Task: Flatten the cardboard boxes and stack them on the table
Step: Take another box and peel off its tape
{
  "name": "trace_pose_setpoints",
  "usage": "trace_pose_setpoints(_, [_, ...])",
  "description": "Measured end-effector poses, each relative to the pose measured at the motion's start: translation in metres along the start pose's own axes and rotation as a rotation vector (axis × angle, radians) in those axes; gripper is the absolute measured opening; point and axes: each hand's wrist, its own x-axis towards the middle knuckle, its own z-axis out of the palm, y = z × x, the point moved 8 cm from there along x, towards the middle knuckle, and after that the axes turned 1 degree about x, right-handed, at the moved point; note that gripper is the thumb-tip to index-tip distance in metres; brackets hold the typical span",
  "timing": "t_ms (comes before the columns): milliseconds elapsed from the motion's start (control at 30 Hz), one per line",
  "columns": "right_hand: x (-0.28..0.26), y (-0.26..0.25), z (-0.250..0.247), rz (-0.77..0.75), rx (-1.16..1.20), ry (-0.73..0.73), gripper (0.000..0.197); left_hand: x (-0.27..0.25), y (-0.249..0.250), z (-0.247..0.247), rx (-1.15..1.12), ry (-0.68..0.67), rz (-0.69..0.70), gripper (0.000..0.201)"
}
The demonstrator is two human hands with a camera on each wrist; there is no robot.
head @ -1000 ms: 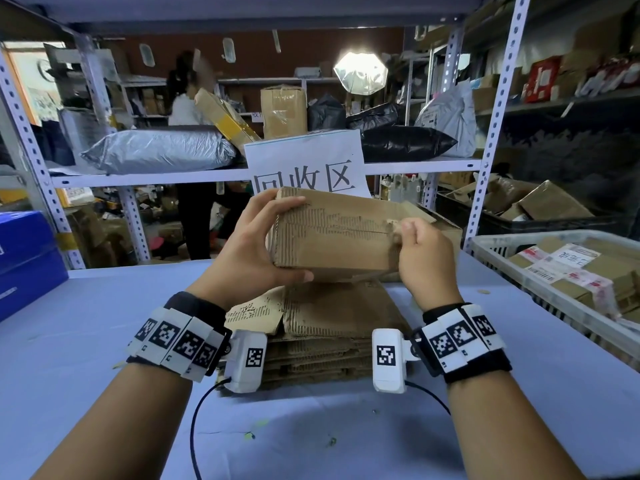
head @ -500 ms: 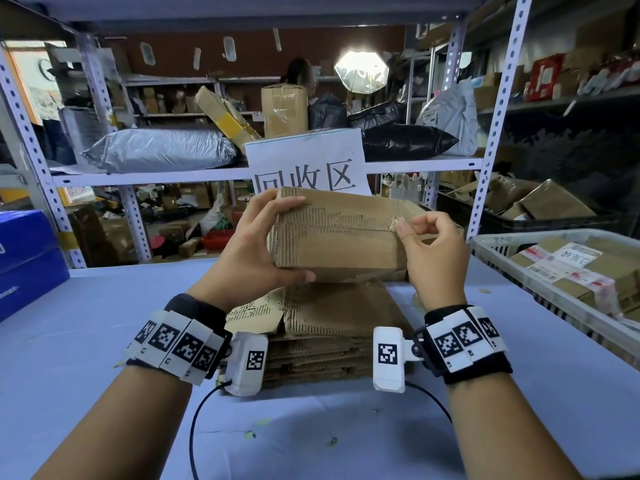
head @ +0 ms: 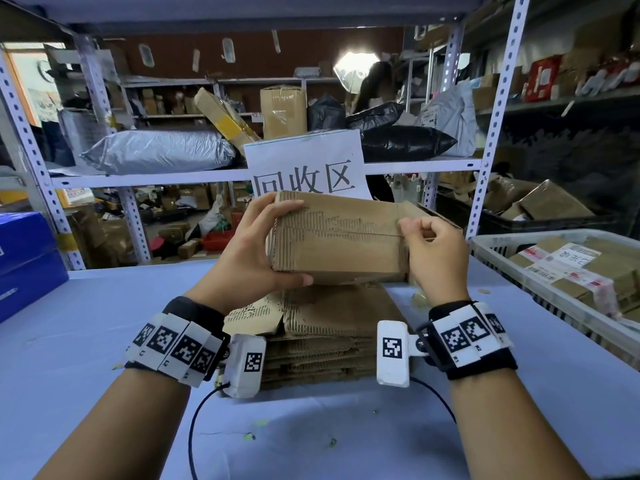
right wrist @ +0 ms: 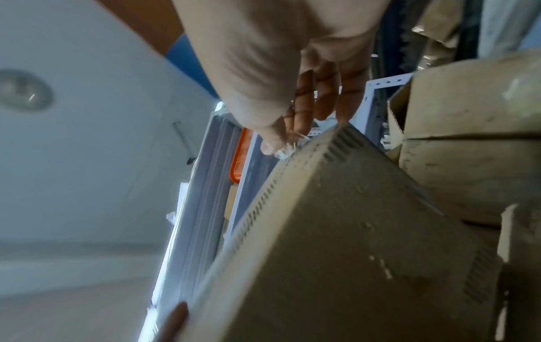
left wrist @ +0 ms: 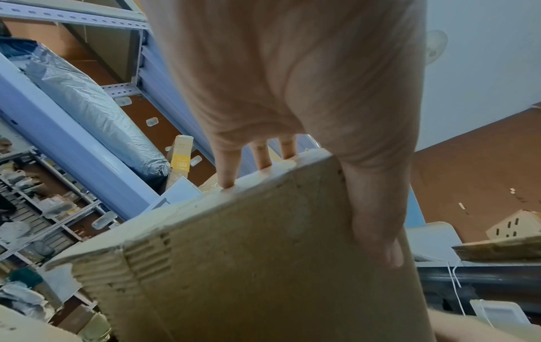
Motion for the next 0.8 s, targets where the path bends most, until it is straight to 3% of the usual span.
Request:
trace_pose_setpoints(67, [0.004,0.013,0.002,0.110,0.145,-0.061,0.023,-0.001,-0.001,-0.002,0.003,-0.006,-0.003,0.095])
trace_pose_setpoints(200, [-0.004,0.039,0.022,0.491,0.608,-0.228,0.019,-0.002,-0.007,-0.006,-0.013,-0.026,-0.017,0.100])
trace_pose_setpoints(267, [-0.010,0.040,0.032,0.576,0.726,-0.296,0.024,-0.003,-0.008,-0.008,-0.026,-0.036,-0.008,0.101])
trace_pose_setpoints(467, [-0.021,0.035,0.044,0.608,0.861,-0.304,0.044,-0.003,-0.010,-0.013,0.009,-0.016,-0.008,0.100])
trace_pose_setpoints(600, [-0.023,0.026,0.046,0.552,0.838,-0.359,0.088,-0.006,-0.011,-0.015,0.215,-0.007,-0.070,0.101])
trace_pose_setpoints(633, [-0.022,0.022,0.045,0.501,0.793,-0.379,0.089,-0.006,-0.009,-0.015,0.280,-0.002,-0.080,0.102])
trace_pose_setpoints(767, [-0.025,0.003,0.049,0.333,0.666,-0.447,0.027,-0.005,0.004,-0.009,0.638,0.007,-0.069,0.109])
trace_pose_setpoints(800, [-0.026,-0.001,0.049,0.307,0.646,-0.451,0.019,-0.003,0.009,-0.005,0.709,-0.003,-0.038,0.110])
